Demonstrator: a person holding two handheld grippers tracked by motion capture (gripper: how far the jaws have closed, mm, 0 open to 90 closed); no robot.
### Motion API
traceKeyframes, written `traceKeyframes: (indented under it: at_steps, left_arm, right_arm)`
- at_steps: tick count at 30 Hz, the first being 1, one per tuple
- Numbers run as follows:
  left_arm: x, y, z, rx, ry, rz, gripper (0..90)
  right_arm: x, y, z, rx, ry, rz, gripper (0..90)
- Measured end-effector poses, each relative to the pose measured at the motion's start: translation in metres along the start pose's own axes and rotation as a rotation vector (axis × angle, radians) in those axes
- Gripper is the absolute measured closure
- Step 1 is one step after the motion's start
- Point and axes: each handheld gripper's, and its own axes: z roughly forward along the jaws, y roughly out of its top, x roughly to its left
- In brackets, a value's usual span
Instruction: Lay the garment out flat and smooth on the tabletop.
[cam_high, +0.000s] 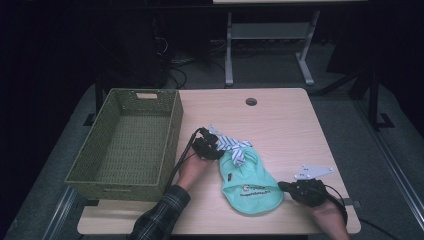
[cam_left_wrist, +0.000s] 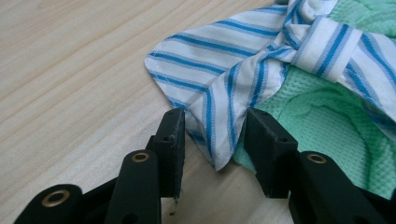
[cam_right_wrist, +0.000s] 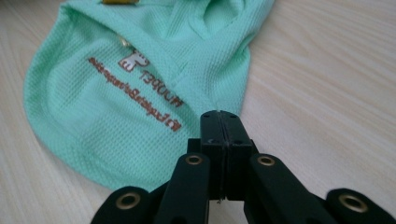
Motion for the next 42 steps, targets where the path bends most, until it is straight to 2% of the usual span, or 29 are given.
traceKeyframes:
  at_steps: [2,6,7,8,11,17,22,30,34,36,37,38,42]
  left_arm:
    - [0.000,0.001,-0.002,-0.012,-0.016,-0.007,54.4]
    - [-0.007,0.007,-0.013,-0.029,-0.030,0.005,53.1]
    - [-0.009,0.008,-0.017,-0.023,-0.034,0.021,52.7]
    - [-0.013,0.009,-0.025,-0.028,-0.042,0.030,52.5]
    - [-0.017,0.007,-0.032,-0.028,-0.049,0.034,52.4]
    - [-0.028,-0.005,-0.053,-0.063,-0.106,0.030,52.5]
    - [-0.042,-0.020,-0.064,-0.056,-0.142,0.060,53.6]
    - [-0.061,-0.047,-0.068,-0.041,-0.189,0.063,56.3]
    - [-0.069,-0.053,-0.064,-0.033,-0.199,0.067,57.0]
    - [-0.073,-0.054,-0.062,-0.012,-0.195,0.095,57.1]
    - [-0.075,-0.055,-0.060,-0.007,-0.189,0.100,57.5]
    - [-0.078,-0.055,-0.056,0.019,-0.172,0.126,58.1]
    - [-0.081,-0.057,-0.050,0.052,-0.154,0.156,58.6]
  right_arm:
    - [-0.001,0.004,-0.003,-0.029,0.005,0.009,78.9]
    - [-0.007,0.010,-0.004,-0.043,0.008,0.016,76.2]
    - [-0.009,0.012,-0.004,-0.045,0.011,0.020,75.4]
    - [-0.012,0.017,-0.003,-0.047,0.010,0.030,75.2]
    - [-0.016,0.023,-0.001,-0.058,0.017,0.034,74.3]
    - [-0.022,0.041,0.007,-0.060,0.017,0.020,73.0]
    - [-0.028,0.058,0.018,-0.056,0.012,0.006,73.0]
    - [-0.038,0.084,0.041,-0.052,0.023,-0.002,71.0]
    - [-0.041,0.094,0.048,-0.064,0.019,0.000,70.9]
    - [-0.044,0.100,0.055,-0.047,0.017,0.006,69.5]
    - [-0.045,0.103,0.059,-0.049,0.014,0.004,69.5]
    - [-0.048,0.107,0.065,-0.063,0.020,0.012,68.7]
    - [-0.052,0.114,0.077,-0.046,0.014,0.016,67.4]
